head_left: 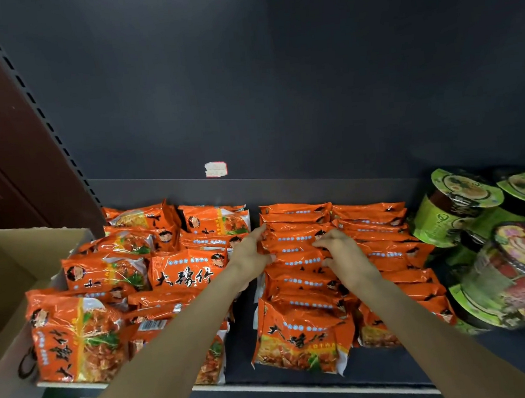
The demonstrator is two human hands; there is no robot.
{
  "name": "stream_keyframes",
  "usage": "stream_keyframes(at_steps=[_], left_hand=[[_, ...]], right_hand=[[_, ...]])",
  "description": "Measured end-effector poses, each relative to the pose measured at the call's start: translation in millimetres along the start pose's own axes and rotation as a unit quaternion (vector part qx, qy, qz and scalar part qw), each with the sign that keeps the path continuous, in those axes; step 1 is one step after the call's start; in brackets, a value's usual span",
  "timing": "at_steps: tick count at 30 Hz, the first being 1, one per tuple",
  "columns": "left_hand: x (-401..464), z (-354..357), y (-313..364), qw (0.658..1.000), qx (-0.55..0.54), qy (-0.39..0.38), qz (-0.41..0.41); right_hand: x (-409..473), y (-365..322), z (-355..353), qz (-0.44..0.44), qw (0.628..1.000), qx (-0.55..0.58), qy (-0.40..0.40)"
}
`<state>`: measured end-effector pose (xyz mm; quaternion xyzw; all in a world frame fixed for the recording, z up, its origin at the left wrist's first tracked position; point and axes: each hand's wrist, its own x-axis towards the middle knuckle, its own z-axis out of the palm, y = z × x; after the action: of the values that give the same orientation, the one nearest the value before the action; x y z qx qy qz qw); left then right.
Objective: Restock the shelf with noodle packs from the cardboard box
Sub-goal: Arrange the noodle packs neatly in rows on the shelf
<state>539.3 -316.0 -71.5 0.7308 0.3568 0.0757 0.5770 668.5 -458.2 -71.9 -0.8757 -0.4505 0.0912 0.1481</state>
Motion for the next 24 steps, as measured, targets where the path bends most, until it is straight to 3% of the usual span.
stream_keyframes(at_steps=[3,5,9,13,16,19,24], left_hand=[[-3,-3,-2,0.999,0.030,-0.022,0.022],[-8,-4,-2,0.992,0.107,-0.023,0.062],[-30,-9,1,0.950,0.245,0.044,0.190],[-57,-12,-2,0.911,0.333,-0.126,0.209],[-63,-7,-18,0.850,0.462,-0.161,0.197],[-60,0,-32,0.802,0.547,-0.125,0.206],[-62,15,-42,0.757,0.606,-0.050,0.240]], right_hand=[[-2,0,-3,0.000,1.000,-0.022,0.001],[-7,-1,-7,-0.013,0.999,-0.045,0.014],[-28,-10,-18,-0.057,0.998,-0.001,0.026],[-56,-14,-17,-0.102,0.992,0.010,-0.071],[-72,-14,-9,-0.076,0.984,-0.061,-0.149],[-78,-16,5,-0.061,0.976,-0.156,-0.137],[-84,-21,25,-0.068,0.965,-0.246,-0.051]])
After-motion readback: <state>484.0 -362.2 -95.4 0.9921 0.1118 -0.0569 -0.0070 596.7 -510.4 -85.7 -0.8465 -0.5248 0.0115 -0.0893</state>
